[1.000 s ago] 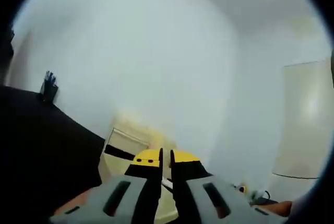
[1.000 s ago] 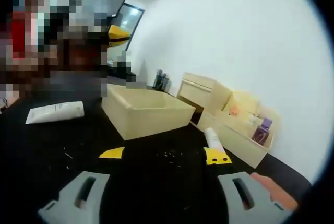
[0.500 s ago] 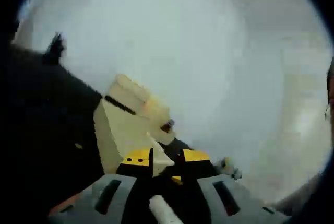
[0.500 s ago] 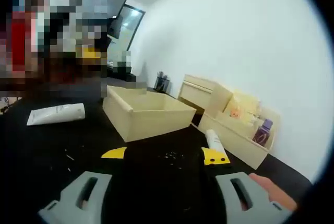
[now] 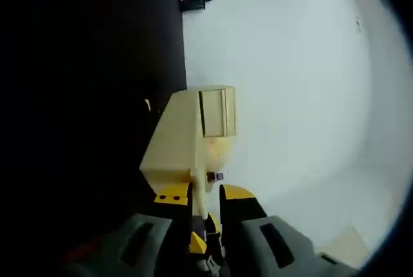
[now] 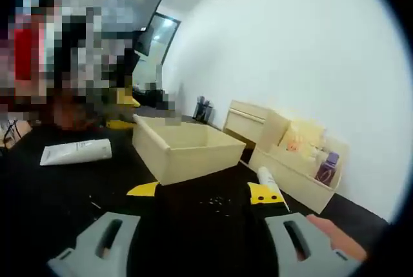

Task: Open the drawer, pick up the cosmetic bottles from the table one by one, place them into the drawer, release the gripper, close the drawer, and move the gripper away

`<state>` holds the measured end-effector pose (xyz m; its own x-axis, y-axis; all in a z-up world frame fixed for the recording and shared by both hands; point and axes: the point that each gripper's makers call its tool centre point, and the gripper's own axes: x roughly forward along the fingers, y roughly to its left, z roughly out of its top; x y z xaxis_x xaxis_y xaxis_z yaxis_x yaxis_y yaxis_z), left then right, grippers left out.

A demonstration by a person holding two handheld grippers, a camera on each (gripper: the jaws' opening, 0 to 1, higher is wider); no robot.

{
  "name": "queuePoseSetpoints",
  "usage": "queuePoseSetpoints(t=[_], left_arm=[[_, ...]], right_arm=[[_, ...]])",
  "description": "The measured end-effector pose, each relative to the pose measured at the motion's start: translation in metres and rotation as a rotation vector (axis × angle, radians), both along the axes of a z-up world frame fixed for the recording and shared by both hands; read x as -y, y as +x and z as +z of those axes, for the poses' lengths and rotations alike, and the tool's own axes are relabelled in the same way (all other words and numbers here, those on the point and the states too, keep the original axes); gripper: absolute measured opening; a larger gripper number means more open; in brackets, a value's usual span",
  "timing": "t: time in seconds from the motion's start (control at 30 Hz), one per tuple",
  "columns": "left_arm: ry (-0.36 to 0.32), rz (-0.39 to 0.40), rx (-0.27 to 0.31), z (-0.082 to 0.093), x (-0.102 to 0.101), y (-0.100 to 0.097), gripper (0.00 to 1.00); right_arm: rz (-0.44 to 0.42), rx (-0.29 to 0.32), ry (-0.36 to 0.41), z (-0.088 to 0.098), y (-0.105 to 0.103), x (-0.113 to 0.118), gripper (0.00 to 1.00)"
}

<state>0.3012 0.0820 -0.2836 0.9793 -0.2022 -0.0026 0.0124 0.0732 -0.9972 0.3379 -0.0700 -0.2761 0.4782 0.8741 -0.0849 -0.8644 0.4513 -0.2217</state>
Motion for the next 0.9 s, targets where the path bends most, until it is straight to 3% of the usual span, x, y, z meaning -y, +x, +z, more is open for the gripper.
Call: queuePoseSetpoints(t=[0.03,0.1,0.13,0.2,0.23,0.27,0.3,0.33,0.4,0.43,0.47,0.5,0.53,0.6,0.63,0.67,0.73,0.83,0.9], left_arm=[[0.001,-0.004,-0.003,-0.001,0.000,0.001,0.15],[-0.002,-0.012,-0.022,-0.004,-0.001,0.002,0.12],[-0.010,-0.009,-0.025,-0.005,-0.002,0.003,0.11],[-0.036,-0.001,-0.030,-0.006,-0.005,0.003,0.10],[-0.038,-0.003,-0.028,-0.006,-0.005,0.003,0.10],[-0.040,-0.004,-0.027,-0.006,-0.005,0.003,0.10],[-0.041,-0.005,-0.025,-0.006,-0.004,0.003,0.10],[-0.039,-0.005,-0.023,-0.006,-0.004,0.003,0.10],[-0.037,-0.005,-0.020,-0.006,-0.003,0.003,0.10],[-0.035,-0.004,-0.018,-0.006,-0.003,0.003,0.10],[-0.032,-0.003,-0.016,-0.006,-0.003,0.003,0.10],[-0.027,-0.002,-0.013,-0.006,-0.003,0.003,0.10],[-0.025,-0.002,-0.013,-0.006,-0.003,0.003,0.10],[-0.022,-0.001,-0.010,-0.006,-0.002,0.002,0.10],[-0.016,-0.001,-0.008,-0.006,-0.002,0.002,0.10],[-0.013,-0.001,-0.006,-0.005,-0.002,0.002,0.10],[-0.015,-0.007,-0.003,-0.005,-0.001,0.001,0.10],[-0.031,-0.008,0.000,-0.005,-0.001,0.001,0.10],[-0.025,-0.003,0.001,-0.005,-0.001,0.001,0.10]], right_arm=[[0.049,-0.091,0.061,0.006,-0.008,-0.005,0.34],[0.034,-0.288,0.147,0.014,0.000,-0.009,0.34],[0.016,-0.327,0.185,0.020,0.009,-0.010,0.34],[-0.053,-0.400,0.179,0.024,0.031,-0.012,0.34],[-0.135,-0.432,0.150,0.026,0.052,-0.014,0.34],[-0.166,-0.490,0.097,0.023,0.061,-0.019,0.33],[-0.148,-0.517,0.101,0.028,0.065,-0.028,0.32],[-0.203,-0.569,0.068,0.025,0.076,-0.034,0.31],[-0.220,-0.669,-0.031,0.019,0.086,-0.050,0.29],[-0.270,-0.731,-0.153,0.003,0.091,-0.049,0.28],[-0.236,-0.710,-0.188,0.001,0.094,-0.059,0.28],[-0.294,-0.741,-0.263,-0.009,0.099,-0.058,0.27],[-0.289,-0.747,-0.294,-0.011,0.100,-0.063,0.27],[-0.320,-0.805,-0.306,-0.011,0.104,-0.071,0.25],[-0.340,-0.812,-0.367,-0.015,0.103,-0.068,0.22],[-0.360,-0.792,-0.387,-0.016,0.108,-0.068,0.21],[-0.386,-0.827,-0.424,-0.019,0.109,-0.073,0.19],[-0.436,-0.775,-0.508,-0.023,0.117,-0.076,0.16],[-0.460,-0.798,-0.527,-0.028,0.120,-0.083,0.13]])
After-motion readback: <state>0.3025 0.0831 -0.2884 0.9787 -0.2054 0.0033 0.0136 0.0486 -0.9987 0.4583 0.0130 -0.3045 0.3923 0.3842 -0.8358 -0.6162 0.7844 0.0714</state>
